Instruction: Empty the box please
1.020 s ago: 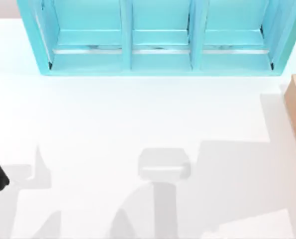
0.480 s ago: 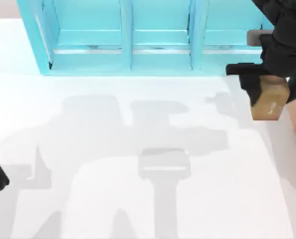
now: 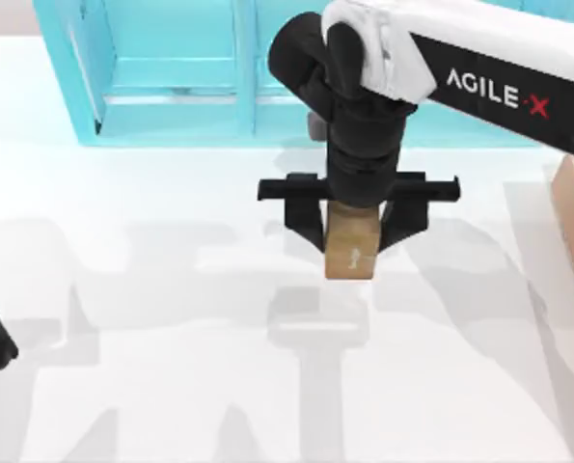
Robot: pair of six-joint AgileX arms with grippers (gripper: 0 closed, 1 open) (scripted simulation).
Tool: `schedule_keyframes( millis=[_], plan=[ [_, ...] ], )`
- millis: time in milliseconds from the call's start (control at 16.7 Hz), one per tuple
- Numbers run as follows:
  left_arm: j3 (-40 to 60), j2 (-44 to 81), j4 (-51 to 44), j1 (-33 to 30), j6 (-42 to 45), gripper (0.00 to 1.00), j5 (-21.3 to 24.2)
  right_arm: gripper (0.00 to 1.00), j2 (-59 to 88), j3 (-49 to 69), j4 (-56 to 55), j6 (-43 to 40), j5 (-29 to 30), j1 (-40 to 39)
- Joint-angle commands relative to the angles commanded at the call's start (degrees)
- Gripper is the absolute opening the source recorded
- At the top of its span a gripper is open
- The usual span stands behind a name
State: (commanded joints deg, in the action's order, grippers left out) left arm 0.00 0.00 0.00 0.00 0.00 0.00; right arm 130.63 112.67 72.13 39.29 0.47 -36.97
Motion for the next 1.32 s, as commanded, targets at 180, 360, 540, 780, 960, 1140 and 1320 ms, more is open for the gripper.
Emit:
schedule_keyframes(
  millis=[180, 360, 540, 780, 960, 1140, 1320],
  plan=[
    [0.00, 0.00, 0.00, 0.00, 0.00, 1.00, 0.00, 0.00, 0.04, 0.03, -0.07, 0.18, 0.00, -0.18],
    [0.00, 0.00, 0.00, 0.00, 0.00, 1.00, 0.00, 0.00, 0.18, -1.09, -1.01, 0.49, -0.18, 0.20],
    [0.00, 0.00, 0.00, 0.00, 0.00, 1.00, 0.00, 0.00, 1.07, -4.58, -5.97, 0.33, -0.03, -0.06],
    [0.00, 0.00, 0.00, 0.00, 0.00, 1.00, 0.00, 0.00, 1.85, -7.22, -9.12, 0.26, 0.02, -0.24],
    [0.00, 0.00, 0.00, 0.00, 0.00, 1.00, 0.00, 0.08, 1.85, -7.22, -9.12, 0.26, 0.02, -0.24],
    [0.00, 0.00, 0.00, 0.00, 0.00, 1.00, 0.00, 0.30, 1.85, -7.22, -9.12, 0.26, 0.02, -0.24],
    [0.00, 0.00, 0.00, 0.00, 0.00, 1.00, 0.00, 0.53, 1.85, -7.22, -9.12, 0.26, 0.02, -0.24]
  ],
)
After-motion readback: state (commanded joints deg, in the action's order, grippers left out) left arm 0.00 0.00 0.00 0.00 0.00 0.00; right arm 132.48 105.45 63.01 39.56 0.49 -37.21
